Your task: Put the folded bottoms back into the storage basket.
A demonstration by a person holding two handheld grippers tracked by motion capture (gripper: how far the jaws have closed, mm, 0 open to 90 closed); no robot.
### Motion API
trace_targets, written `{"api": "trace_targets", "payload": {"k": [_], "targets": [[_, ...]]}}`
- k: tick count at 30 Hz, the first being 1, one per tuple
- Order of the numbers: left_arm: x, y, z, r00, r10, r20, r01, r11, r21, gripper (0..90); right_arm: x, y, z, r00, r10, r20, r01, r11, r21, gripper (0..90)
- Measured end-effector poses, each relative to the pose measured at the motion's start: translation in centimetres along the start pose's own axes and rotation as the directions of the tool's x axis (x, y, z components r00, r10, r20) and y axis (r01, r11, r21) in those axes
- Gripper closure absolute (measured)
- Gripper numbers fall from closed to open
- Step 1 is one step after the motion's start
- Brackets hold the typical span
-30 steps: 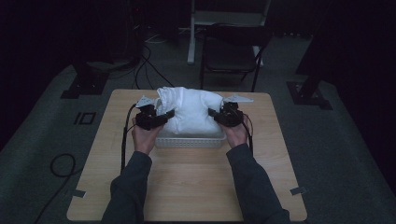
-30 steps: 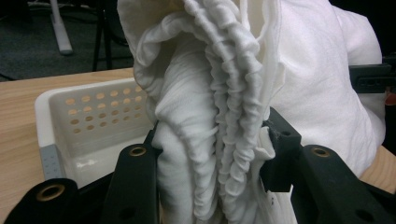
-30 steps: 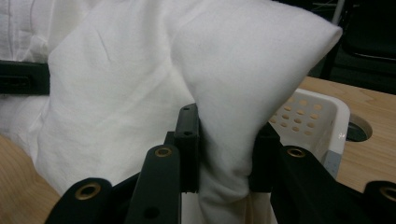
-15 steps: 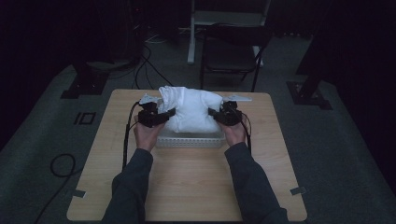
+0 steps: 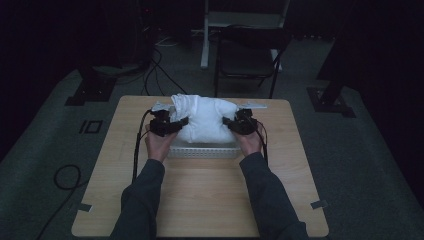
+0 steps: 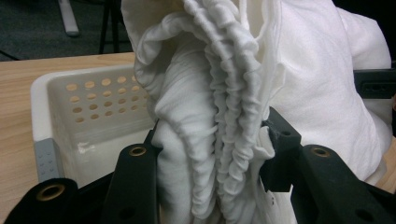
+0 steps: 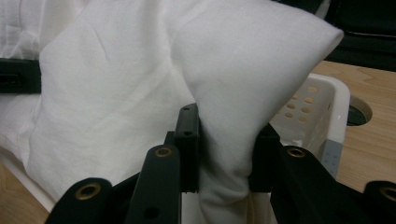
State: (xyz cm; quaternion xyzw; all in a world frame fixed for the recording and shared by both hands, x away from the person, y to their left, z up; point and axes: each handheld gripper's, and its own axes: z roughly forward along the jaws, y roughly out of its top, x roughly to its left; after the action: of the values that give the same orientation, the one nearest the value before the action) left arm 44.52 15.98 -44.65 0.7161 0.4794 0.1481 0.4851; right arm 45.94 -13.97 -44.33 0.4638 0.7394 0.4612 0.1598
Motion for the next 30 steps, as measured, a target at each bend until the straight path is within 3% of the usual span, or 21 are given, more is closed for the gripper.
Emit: {"api": "trace_targets", "payload": {"k": [19, 30], "targets": [[0.4, -0.6, 1.1, 0.9992, -0.011, -0.038, 0.013, 0.9993, 0.035, 56.9, -0.1, -0.5, 1.3, 0.9998, -0.004, 0.022, 0.003, 0.999, 0.037, 71.6], [0.6, -1.8, 1.7, 0.9978, -0.018, -0.064, 0.022, 0.9976, 0.065, 56.9, 0.3, -1.2, 2.1, 0.9986, -0.032, 0.043, 0.029, 0.997, 0.073, 71.5]]}}
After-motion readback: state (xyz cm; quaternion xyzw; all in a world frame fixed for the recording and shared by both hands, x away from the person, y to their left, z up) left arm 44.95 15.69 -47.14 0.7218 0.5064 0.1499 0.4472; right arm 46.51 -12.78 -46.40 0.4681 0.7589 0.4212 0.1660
